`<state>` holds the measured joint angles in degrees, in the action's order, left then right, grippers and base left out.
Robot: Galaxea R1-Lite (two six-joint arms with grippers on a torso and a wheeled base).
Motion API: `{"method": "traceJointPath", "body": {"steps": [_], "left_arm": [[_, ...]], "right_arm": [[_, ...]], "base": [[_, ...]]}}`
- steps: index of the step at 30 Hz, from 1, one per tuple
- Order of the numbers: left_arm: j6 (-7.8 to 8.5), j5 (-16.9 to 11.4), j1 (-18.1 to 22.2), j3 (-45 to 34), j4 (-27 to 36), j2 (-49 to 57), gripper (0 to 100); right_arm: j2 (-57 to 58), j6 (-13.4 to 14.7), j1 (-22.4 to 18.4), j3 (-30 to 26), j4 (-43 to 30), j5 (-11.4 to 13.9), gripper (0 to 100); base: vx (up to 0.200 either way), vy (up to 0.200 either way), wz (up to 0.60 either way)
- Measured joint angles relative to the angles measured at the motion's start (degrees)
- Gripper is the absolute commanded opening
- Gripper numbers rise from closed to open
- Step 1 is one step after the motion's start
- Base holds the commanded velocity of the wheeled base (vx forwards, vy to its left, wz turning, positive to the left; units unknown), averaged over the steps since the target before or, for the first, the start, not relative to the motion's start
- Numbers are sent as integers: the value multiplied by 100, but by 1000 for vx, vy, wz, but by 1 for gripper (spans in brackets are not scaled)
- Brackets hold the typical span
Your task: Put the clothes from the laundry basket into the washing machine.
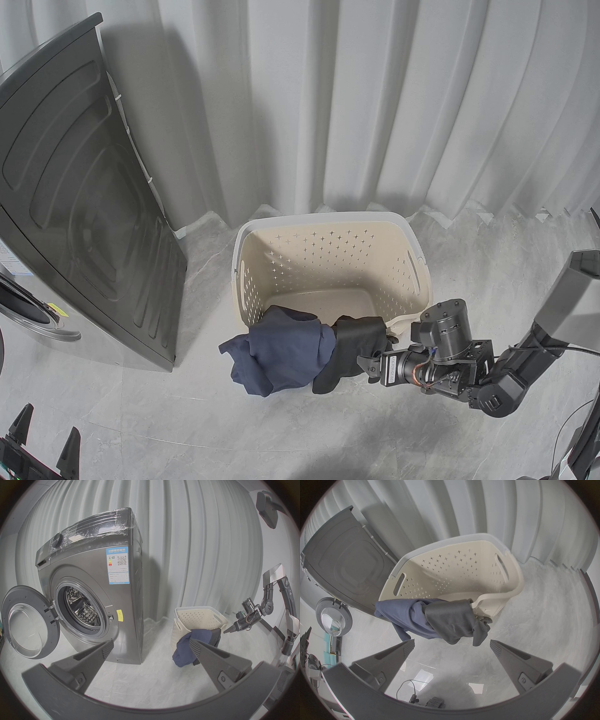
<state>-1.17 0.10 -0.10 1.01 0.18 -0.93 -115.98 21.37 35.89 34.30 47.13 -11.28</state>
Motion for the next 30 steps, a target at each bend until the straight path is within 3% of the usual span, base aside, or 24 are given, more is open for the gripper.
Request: {"method": "traceJointPath", "body": {"steps": [30], "left_arm": [[-22, -2, 0, 0, 6, 0, 100]], "right_arm": [[-1790, 52, -139, 1855, 5, -88, 100]], "base": [[0, 0, 0]]}}
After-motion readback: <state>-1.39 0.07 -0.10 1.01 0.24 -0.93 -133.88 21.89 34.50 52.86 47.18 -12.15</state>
